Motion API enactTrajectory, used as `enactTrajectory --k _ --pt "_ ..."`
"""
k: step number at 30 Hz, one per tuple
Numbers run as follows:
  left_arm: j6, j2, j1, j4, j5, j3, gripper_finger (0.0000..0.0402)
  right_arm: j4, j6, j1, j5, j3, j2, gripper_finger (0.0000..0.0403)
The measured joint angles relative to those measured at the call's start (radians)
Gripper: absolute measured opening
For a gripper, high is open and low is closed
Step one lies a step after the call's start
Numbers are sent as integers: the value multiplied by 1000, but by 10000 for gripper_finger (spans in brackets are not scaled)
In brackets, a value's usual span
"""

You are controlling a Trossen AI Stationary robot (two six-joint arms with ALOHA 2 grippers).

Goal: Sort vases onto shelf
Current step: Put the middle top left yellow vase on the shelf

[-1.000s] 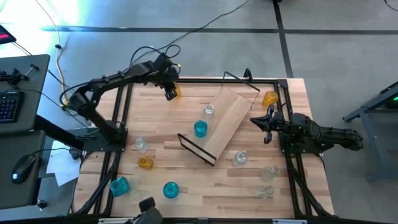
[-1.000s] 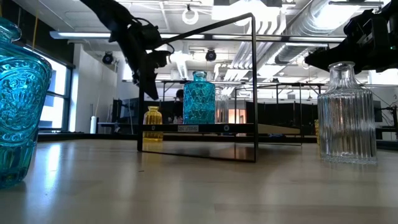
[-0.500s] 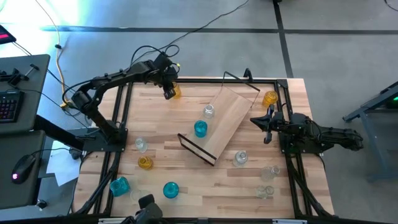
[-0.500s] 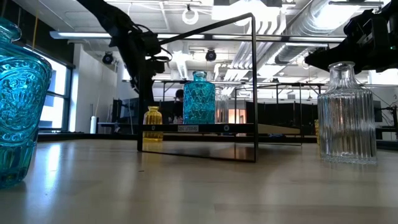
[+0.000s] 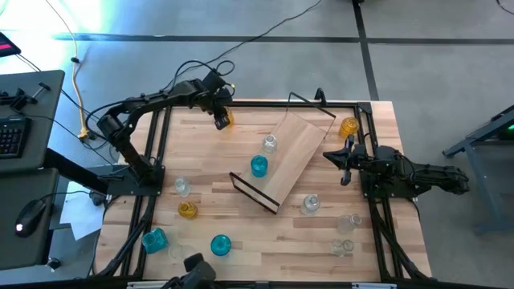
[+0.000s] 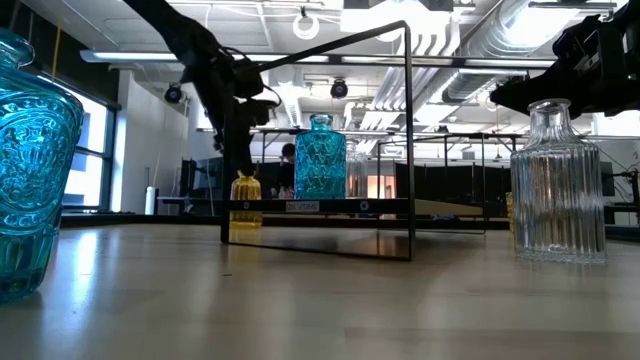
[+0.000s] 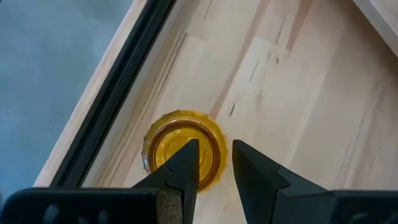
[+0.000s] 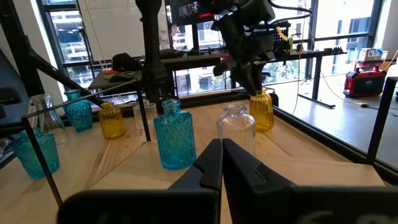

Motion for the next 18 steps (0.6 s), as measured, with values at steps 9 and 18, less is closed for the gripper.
enactTrajectory --k 9,18 --pt "-22 6 -1 2 19 1 22 0 0 0 0 0 0 0" --pt "-36 9 -18 61 15 -3 5 0 0 0 0 0 0 0"
